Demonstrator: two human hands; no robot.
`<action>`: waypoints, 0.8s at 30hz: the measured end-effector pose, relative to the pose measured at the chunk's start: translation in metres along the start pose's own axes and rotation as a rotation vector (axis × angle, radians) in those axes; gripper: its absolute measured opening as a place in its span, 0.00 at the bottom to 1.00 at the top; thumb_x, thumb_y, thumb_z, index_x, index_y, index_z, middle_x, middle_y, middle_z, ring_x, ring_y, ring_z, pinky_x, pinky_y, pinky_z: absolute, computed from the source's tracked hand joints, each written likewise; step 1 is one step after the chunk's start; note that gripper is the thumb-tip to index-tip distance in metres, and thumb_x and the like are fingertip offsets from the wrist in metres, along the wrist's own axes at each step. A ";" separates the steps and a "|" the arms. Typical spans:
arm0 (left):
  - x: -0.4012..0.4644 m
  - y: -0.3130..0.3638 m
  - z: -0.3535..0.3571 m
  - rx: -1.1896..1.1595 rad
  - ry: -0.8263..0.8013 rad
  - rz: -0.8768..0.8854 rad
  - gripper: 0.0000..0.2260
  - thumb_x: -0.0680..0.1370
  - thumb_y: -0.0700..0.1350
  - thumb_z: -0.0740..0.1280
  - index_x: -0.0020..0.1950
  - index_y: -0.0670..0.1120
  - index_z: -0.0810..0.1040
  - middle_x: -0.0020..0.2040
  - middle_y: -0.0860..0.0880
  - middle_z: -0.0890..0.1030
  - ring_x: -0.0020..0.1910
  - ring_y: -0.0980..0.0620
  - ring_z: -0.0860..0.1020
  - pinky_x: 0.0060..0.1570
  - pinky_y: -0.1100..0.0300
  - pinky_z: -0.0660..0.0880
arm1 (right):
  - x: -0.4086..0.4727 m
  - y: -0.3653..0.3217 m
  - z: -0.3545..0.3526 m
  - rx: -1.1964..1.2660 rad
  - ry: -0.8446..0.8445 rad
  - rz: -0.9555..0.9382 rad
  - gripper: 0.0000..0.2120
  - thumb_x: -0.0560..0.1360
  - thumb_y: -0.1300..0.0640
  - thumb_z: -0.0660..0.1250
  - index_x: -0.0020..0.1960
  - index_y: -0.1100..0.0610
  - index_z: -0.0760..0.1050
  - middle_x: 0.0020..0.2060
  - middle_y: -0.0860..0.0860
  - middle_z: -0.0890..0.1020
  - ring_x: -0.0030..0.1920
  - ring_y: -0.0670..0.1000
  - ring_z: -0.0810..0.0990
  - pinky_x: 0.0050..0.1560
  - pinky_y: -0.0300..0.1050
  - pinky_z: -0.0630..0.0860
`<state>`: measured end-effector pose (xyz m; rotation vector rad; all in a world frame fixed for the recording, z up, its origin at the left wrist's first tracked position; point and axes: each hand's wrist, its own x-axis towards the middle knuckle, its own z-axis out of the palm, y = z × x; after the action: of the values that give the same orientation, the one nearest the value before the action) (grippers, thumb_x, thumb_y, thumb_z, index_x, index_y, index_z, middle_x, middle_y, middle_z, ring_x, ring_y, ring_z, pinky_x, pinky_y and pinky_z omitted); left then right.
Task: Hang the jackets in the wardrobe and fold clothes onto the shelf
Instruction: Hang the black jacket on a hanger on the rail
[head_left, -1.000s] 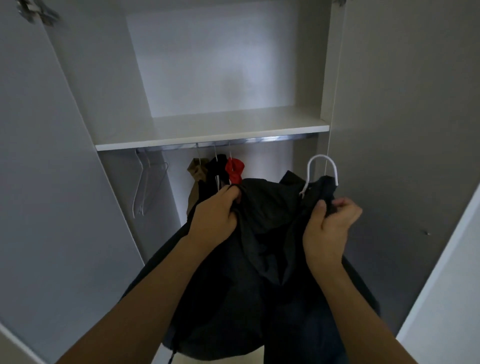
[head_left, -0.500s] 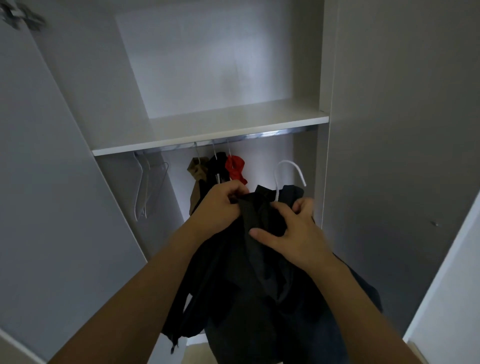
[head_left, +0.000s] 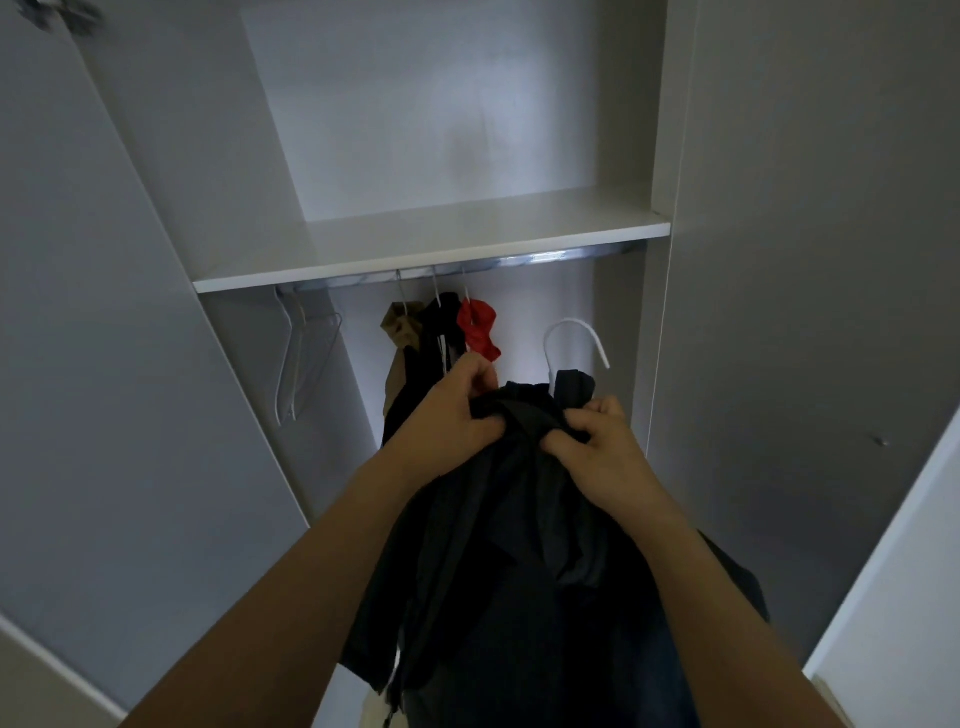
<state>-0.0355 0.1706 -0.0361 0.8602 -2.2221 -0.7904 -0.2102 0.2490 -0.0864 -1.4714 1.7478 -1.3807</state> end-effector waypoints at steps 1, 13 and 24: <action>-0.010 -0.009 0.008 0.014 -0.012 -0.034 0.13 0.73 0.48 0.71 0.52 0.56 0.69 0.46 0.55 0.77 0.45 0.58 0.79 0.48 0.57 0.79 | -0.001 0.001 0.002 0.021 0.033 -0.004 0.09 0.73 0.51 0.69 0.36 0.53 0.77 0.47 0.43 0.68 0.42 0.38 0.73 0.44 0.36 0.71; -0.059 -0.103 0.048 -0.188 0.559 -0.492 0.10 0.77 0.34 0.59 0.44 0.47 0.73 0.41 0.47 0.78 0.41 0.54 0.76 0.46 0.53 0.74 | -0.029 0.027 -0.006 0.088 0.146 0.027 0.12 0.72 0.53 0.68 0.32 0.42 0.73 0.46 0.42 0.66 0.43 0.35 0.72 0.45 0.28 0.69; 0.007 0.004 -0.027 0.847 0.118 0.636 0.12 0.63 0.29 0.68 0.44 0.38 0.79 0.43 0.42 0.78 0.41 0.42 0.75 0.41 0.48 0.70 | -0.051 0.026 -0.027 0.145 -0.117 0.175 0.41 0.58 0.32 0.75 0.65 0.20 0.58 0.54 0.37 0.57 0.55 0.39 0.66 0.60 0.38 0.65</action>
<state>-0.0219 0.1602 -0.0140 0.4512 -2.4930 0.5221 -0.2285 0.3043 -0.1109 -1.2634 1.6259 -1.2765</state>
